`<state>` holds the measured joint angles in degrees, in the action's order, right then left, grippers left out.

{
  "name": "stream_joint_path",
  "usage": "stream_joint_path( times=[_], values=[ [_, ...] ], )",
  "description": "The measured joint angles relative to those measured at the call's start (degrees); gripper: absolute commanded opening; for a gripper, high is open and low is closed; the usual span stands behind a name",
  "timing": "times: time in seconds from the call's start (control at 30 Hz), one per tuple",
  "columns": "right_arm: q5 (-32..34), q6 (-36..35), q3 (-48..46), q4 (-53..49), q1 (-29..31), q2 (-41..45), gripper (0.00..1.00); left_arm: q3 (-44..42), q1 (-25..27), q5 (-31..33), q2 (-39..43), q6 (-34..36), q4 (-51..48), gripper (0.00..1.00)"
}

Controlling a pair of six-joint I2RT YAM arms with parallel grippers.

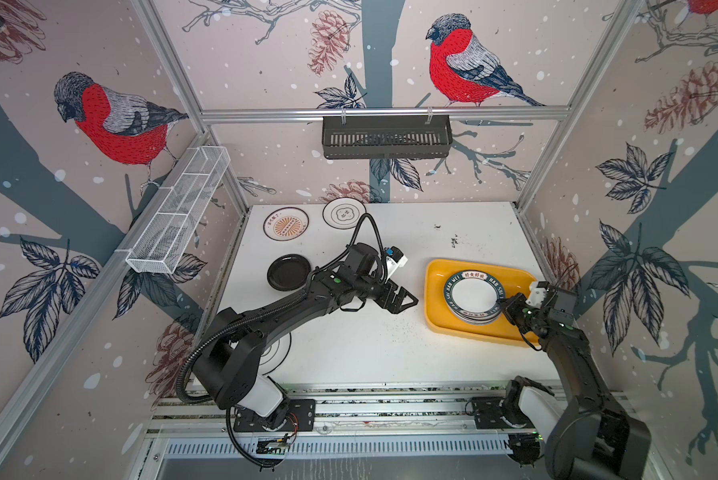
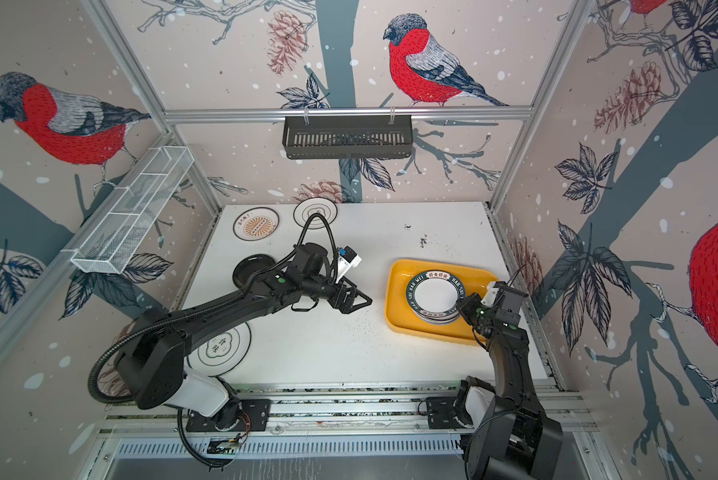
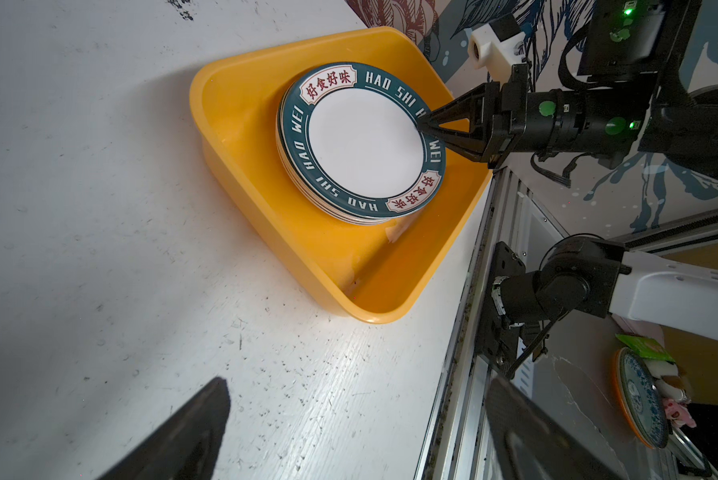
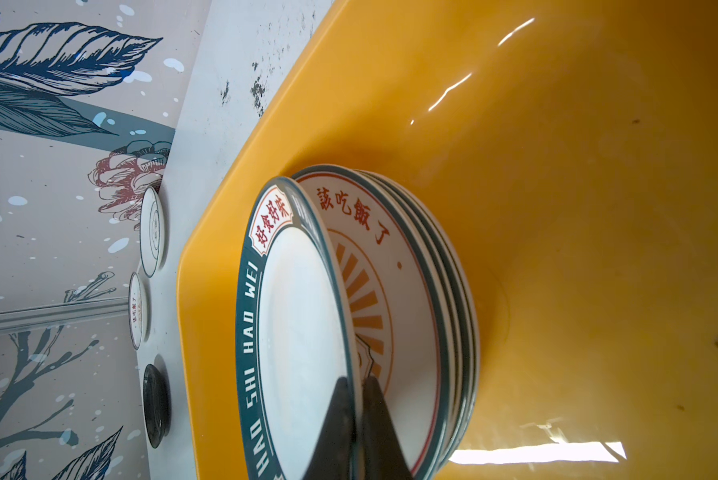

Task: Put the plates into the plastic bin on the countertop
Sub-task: 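Lower the green-rimmed plate onto the bin stack and open the right gripper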

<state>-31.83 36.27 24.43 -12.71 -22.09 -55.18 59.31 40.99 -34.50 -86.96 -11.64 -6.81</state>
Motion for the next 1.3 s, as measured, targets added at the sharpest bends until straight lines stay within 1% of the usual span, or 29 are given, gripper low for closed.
stream_joint_path(
  times=[0.03, 0.07, 0.13, 0.23, 0.63, 0.73, 0.93, 1.13, 1.27, 1.3],
  values=[
    [0.00, 0.00, -0.07, 0.02, -0.09, -0.07, 0.02, 0.00, 0.00, 0.00, 0.00, 0.00, 0.00, 0.96],
    [0.02, -0.02, -0.13, 0.11, -0.15, -0.15, 0.05, 0.00, 0.00, 0.00, 0.00, 0.00, 0.00, 0.96],
    [-0.02, -0.04, -0.31, 0.31, -0.31, -0.55, 0.19, 0.00, 0.00, 0.00, 0.00, 0.00, -0.02, 0.96],
    [0.46, -0.42, -0.59, 0.28, -0.48, -1.18, 0.29, 0.00, 0.00, -0.02, 0.00, 0.00, -0.02, 0.96],
    [1.29, -0.66, -0.15, -0.66, -0.50, -1.09, 0.59, 0.00, 0.00, 0.02, -0.04, 0.02, -0.07, 0.96],
    [2.25, -0.70, 0.46, -0.83, -0.55, -0.74, 0.70, 0.00, 0.00, 0.33, -0.04, 0.02, -0.13, 0.96],
    [4.98, -0.66, 2.19, -2.71, -0.02, 2.21, 0.85, 0.00, 0.00, 4.13, -0.02, 0.00, -0.22, 0.96],
    [8.57, -0.04, 3.80, -3.30, 3.91, 5.51, 0.95, 0.70, -0.09, 10.40, 0.57, -0.61, -1.33, 0.96],
    [11.52, 0.28, 6.99, -3.74, 7.43, 5.70, 1.00, 1.22, -1.22, 13.68, 0.66, -0.90, -1.81, 0.96],
    [12.48, 0.79, 7.89, -3.80, 8.39, 5.62, 0.99, 1.22, -1.66, 14.01, 0.68, -1.55, -2.10, 0.96]
  ],
)
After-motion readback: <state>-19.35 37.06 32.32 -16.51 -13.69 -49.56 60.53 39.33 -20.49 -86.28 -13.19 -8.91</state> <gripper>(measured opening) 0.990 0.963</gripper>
